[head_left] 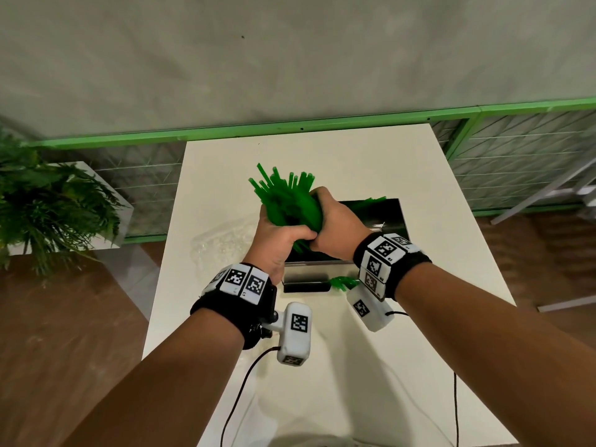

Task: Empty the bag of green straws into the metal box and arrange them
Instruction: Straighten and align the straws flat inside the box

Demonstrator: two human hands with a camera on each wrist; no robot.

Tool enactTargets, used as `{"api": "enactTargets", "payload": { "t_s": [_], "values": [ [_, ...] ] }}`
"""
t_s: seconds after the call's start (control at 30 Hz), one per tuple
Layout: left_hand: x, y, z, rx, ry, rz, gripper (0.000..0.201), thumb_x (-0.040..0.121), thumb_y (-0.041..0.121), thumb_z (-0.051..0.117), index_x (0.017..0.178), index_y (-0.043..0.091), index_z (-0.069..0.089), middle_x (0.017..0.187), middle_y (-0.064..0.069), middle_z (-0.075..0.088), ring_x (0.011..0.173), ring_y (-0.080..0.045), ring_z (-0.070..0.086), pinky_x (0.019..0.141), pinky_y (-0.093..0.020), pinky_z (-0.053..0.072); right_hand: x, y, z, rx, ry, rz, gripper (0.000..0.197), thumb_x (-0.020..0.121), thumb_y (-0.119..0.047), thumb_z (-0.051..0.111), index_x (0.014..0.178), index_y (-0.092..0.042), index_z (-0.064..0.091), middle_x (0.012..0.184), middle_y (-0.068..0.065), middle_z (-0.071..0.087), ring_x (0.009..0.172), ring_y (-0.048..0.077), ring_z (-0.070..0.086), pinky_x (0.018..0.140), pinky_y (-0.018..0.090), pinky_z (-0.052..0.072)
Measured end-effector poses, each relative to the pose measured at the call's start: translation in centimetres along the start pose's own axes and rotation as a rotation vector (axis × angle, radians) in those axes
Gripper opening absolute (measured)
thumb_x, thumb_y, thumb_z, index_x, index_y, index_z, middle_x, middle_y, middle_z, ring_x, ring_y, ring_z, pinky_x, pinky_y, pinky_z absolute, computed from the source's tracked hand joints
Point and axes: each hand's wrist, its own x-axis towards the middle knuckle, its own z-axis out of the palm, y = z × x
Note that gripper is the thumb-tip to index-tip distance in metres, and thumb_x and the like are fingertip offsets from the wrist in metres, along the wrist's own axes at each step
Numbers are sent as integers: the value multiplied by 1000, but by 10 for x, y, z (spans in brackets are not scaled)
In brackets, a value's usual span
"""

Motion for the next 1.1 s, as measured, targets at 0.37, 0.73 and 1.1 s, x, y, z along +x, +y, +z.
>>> {"api": "enactTargets", "payload": {
  "t_s": [0.37, 0.73, 1.1],
  "values": [
    [-4, 22, 6, -88, -44, -46, 71, 62, -8, 66, 132, 1, 58, 119, -25, 69, 102, -33, 71, 76, -37, 60, 3, -21, -11, 13, 16, 4, 83, 61, -8, 74, 138, -15, 44, 116, 11, 50, 104, 33, 58, 90, 49, 53],
    [-12, 15, 0, -241, 39, -175, 26, 85, -1, 44, 85, 9, 68, 82, -9, 69, 75, -24, 65, 67, -31, 53, 0, -26, 4, -392, -54, 81, 57, 76, -16, 64, 128, -14, 41, 115, 10, 56, 107, 36, 56, 84, 45, 44],
    [-13, 17, -21, 404, 354, 95, 37, 78, 64, 76, 87, 29, 74, 86, 11, 76, 86, -12, 71, 74, -34, 59, -13, 17, -10, -361, -120, 94, 94, 71, -11, 73, 151, -18, 25, 133, 15, 48, 118, 38, 49, 95, 52, 50]
  ]
}}
